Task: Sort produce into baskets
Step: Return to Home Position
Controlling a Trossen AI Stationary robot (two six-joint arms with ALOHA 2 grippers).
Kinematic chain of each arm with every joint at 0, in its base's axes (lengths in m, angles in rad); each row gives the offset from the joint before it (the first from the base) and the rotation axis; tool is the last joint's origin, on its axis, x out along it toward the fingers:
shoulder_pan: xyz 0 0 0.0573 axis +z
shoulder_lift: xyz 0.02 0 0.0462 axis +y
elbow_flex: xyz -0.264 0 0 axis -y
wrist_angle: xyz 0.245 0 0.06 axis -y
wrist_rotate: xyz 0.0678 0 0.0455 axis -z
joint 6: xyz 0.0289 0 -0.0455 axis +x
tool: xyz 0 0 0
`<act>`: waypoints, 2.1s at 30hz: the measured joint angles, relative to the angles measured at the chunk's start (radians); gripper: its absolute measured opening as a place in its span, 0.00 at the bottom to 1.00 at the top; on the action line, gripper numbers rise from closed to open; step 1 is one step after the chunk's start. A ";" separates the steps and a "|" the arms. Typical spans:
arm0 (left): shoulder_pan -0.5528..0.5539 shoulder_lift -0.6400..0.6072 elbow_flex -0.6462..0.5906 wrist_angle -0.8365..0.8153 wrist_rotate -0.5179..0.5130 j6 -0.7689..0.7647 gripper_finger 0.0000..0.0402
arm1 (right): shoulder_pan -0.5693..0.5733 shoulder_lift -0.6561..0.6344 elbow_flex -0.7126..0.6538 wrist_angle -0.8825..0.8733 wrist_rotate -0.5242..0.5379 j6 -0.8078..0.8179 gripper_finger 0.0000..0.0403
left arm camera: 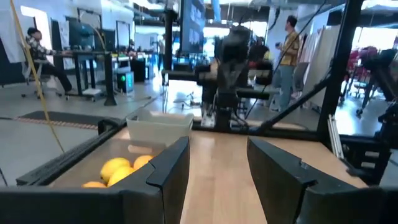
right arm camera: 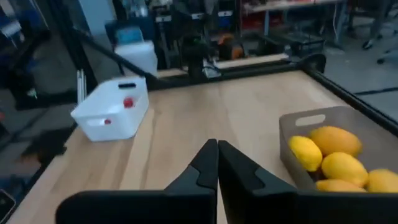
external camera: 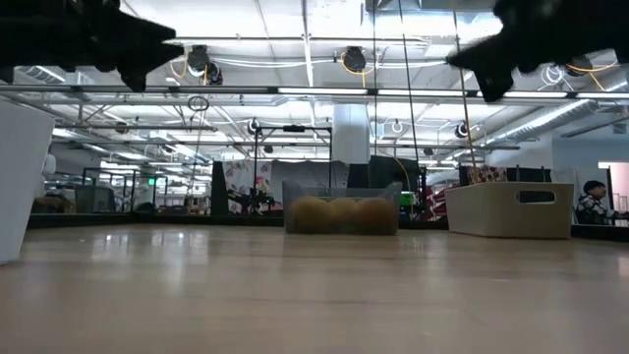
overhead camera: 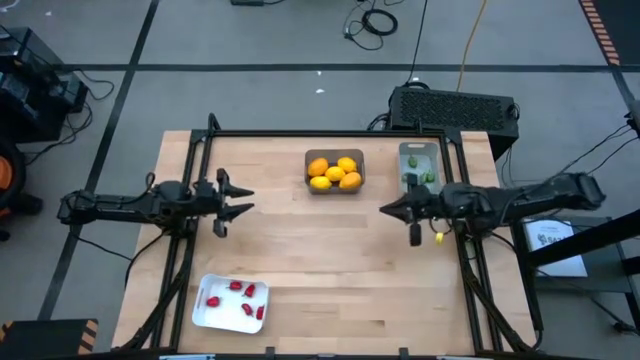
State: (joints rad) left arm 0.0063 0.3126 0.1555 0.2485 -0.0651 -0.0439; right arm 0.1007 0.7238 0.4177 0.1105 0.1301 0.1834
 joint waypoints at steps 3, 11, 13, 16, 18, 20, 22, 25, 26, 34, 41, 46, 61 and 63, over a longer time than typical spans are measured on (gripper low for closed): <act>0.000 -0.001 0.000 0.034 0.000 -0.001 0.42 | -0.040 -0.095 -0.134 0.058 -0.034 0.029 0.00; 0.000 -0.025 0.000 0.039 0.000 -0.029 0.42 | -0.069 -0.287 -0.363 0.181 -0.040 0.058 0.00; 0.000 -0.032 -0.005 0.042 -0.001 -0.030 0.42 | -0.069 -0.333 -0.398 0.190 -0.037 0.060 0.00; 0.000 -0.042 -0.039 0.062 -0.037 -0.038 0.42 | -0.069 -0.383 -0.404 0.120 -0.025 0.061 0.00; 0.000 -0.046 -0.065 0.084 -0.063 -0.053 0.42 | -0.069 -0.414 -0.404 0.099 -0.025 0.042 0.00; 0.000 -0.047 -0.090 0.113 -0.069 -0.056 0.42 | -0.069 -0.440 -0.403 0.075 -0.024 0.010 0.00; 0.000 -0.048 -0.122 0.165 -0.069 -0.058 0.42 | -0.069 -0.467 -0.403 0.031 -0.024 -0.014 0.00; 0.000 -0.047 -0.148 0.196 -0.071 -0.081 0.42 | -0.068 -0.507 -0.403 -0.007 -0.025 -0.012 0.00; 0.000 -0.048 -0.148 0.193 -0.071 -0.082 0.42 | -0.068 -0.521 -0.403 -0.015 -0.025 -0.011 0.00; 0.000 -0.048 -0.148 0.146 -0.071 -0.082 0.42 | -0.069 -0.653 -0.403 -0.071 -0.001 -0.077 0.00; 0.000 -0.048 -0.148 0.095 -0.071 -0.110 0.42 | -0.068 -0.700 -0.402 -0.074 -0.006 -0.133 0.00; 0.000 -0.048 -0.149 0.067 -0.053 -0.110 0.42 | -0.068 -0.704 -0.402 -0.093 -0.114 -0.119 0.00; 0.000 -0.047 -0.149 -0.024 -0.070 -0.160 0.42 | -0.068 -0.691 -0.402 -0.098 -0.136 -0.143 0.00; 0.000 -0.047 -0.150 -0.025 -0.069 -0.160 0.42 | -0.068 -0.691 -0.402 -0.096 -0.136 -0.140 0.00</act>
State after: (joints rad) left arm 0.0059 0.2661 0.0059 0.2237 -0.1345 -0.2039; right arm 0.0326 0.0328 0.0158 0.0146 -0.0061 0.0434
